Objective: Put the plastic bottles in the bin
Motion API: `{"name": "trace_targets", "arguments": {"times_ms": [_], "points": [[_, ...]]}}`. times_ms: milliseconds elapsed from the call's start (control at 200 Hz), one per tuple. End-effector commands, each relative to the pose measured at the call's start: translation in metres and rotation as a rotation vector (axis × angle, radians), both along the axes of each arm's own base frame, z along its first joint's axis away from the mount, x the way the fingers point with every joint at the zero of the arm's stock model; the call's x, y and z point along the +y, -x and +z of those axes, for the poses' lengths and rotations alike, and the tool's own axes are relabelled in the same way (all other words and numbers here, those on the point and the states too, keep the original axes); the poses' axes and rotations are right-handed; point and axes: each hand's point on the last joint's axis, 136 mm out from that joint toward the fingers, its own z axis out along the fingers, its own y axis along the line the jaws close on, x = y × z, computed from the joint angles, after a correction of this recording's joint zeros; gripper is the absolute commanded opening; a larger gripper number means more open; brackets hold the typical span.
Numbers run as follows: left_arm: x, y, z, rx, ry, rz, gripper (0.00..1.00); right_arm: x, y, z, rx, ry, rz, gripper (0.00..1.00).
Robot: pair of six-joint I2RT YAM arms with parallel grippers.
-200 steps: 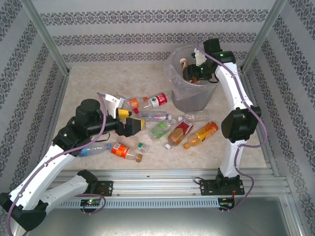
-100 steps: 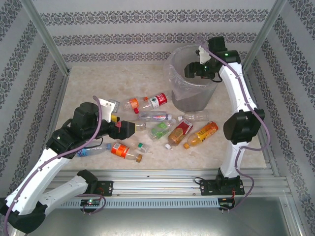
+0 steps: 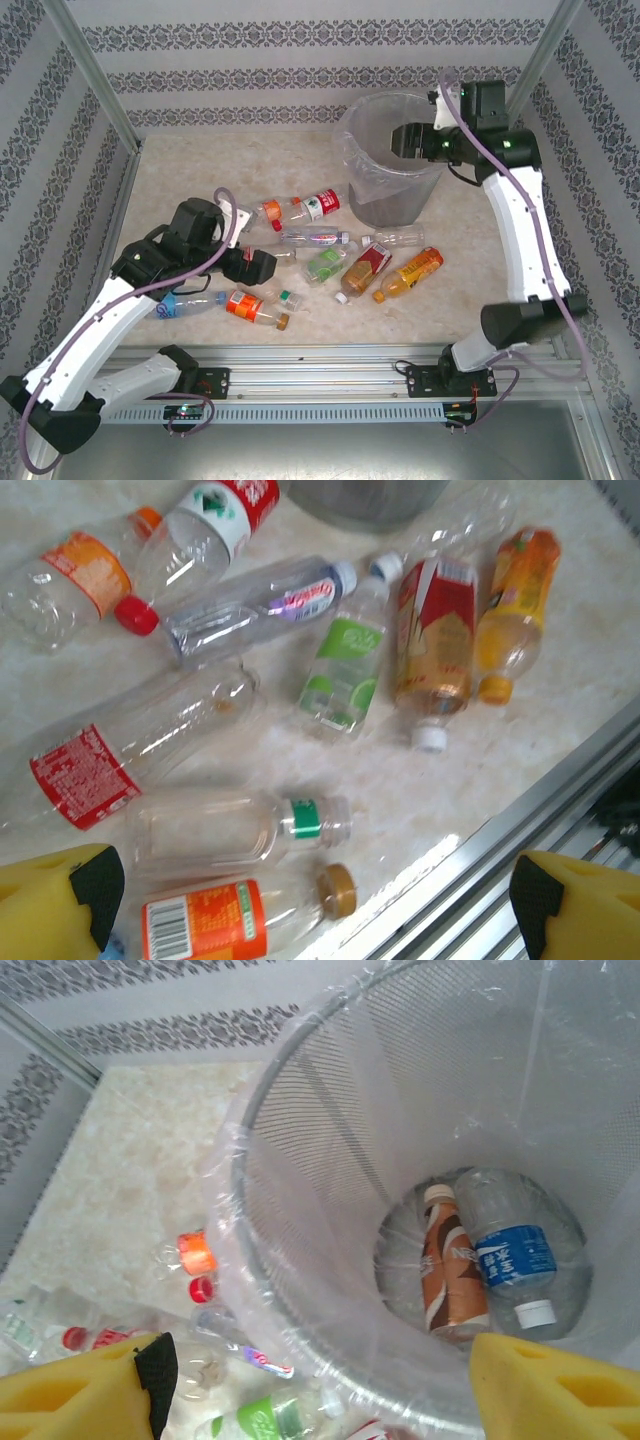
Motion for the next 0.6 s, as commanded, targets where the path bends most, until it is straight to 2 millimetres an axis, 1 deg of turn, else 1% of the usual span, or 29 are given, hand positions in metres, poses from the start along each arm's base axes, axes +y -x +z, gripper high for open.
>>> {"name": "trace_targets", "arguments": {"times_ms": [0, 85, 120, 190, 245, 305, 360, 425, 500, 595], "points": [[0.009, 0.006, -0.010, 0.032, -0.108, -0.059, 1.00, 0.018, 0.023, 0.006, -0.022, -0.073, 0.043, 0.77], [0.006, 0.008, -0.022, 0.080, -0.135, -0.097, 1.00, 0.031, 0.048, 0.000, -0.016, -0.087, 0.084, 0.78], [0.006, 0.009, -0.028, 0.105, -0.156, -0.115, 1.00, 0.036, 0.057, -0.005, -0.006, -0.092, 0.096, 0.77], [0.012, 0.009, -0.041, 0.153, -0.213, -0.104, 1.00, 0.046, 0.077, -0.016, 0.016, -0.111, 0.127, 0.77], [0.021, 0.003, -0.050, 0.195, -0.256, -0.023, 0.97, 0.056, 0.093, -0.026, 0.033, -0.124, 0.164, 0.77], [0.017, 0.005, -0.059, 0.264, -0.239, 0.017, 0.97, 0.066, 0.111, -0.040, 0.062, -0.120, 0.207, 0.77], [0.017, 0.005, -0.066, 0.314, -0.218, 0.090, 0.97, 0.073, 0.125, -0.053, 0.088, -0.108, 0.231, 0.77], [0.022, 0.008, -0.071, 0.368, -0.189, 0.204, 0.97, 0.076, 0.136, -0.070, 0.117, -0.088, 0.236, 0.77], [0.028, 0.019, -0.079, 0.463, -0.146, 0.359, 0.97, 0.079, 0.146, -0.084, 0.141, -0.096, 0.241, 0.77], [0.040, 0.038, -0.093, 0.586, -0.127, 0.549, 0.97, 0.082, 0.155, -0.093, 0.149, -0.106, 0.243, 0.77]]}}
